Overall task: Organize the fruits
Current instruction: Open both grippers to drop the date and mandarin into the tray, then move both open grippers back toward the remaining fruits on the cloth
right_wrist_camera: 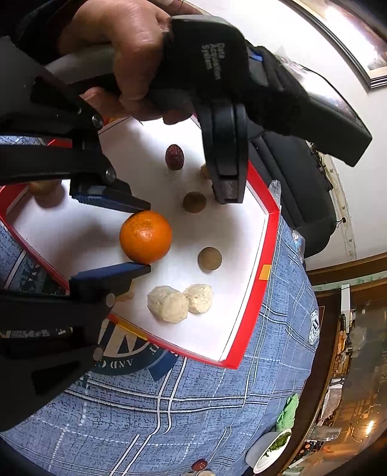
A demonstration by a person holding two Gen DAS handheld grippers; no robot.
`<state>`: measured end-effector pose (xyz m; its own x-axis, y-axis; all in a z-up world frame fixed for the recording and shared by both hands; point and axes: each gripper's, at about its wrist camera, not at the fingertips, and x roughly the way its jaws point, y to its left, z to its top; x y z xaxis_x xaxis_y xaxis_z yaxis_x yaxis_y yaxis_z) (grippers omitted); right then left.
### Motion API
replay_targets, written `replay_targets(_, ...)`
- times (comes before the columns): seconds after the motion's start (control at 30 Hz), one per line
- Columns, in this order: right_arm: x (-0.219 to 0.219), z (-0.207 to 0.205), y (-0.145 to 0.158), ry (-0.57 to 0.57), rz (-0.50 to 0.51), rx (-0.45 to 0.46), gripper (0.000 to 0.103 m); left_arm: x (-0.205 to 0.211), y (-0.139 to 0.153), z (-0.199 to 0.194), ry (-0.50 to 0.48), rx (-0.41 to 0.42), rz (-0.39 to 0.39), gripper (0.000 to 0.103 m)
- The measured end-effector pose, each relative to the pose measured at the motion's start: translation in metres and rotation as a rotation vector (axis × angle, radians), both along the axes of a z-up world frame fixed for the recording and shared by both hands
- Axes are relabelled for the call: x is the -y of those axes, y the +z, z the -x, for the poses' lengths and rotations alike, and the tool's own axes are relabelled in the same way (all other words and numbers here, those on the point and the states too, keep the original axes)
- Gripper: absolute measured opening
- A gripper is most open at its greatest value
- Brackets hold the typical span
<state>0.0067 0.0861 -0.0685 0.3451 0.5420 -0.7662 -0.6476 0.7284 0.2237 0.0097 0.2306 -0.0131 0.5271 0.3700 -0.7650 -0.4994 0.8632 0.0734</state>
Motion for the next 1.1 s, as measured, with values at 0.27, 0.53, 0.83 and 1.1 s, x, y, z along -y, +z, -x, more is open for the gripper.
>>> replay_targets(0.27, 0.008, 0.001, 0.005, -0.021, 0.002, 0.007, 0.048, -0.001, 0.017, 0.008, 0.083, 0.063, -0.01, 0.073)
replay_targets(0.53, 0.087, -0.028, 0.039, -0.179, -0.084, 0.044, 0.059, 0.062, 0.034, -0.011, -0.096, 0.128, -0.036, 0.074)
replay_targets(0.83, 0.236, -0.128, 0.012, -0.575, 0.043, 0.035, 0.054, 0.159, 0.02, -0.068, -0.342, 0.065, -0.009, 0.074)
replay_targets(1.1, 0.253, -0.191, -0.01, -0.618, 0.087, -0.011, 0.035, 0.215, 0.008, -0.111, -0.472, 0.053, -0.038, 0.074)
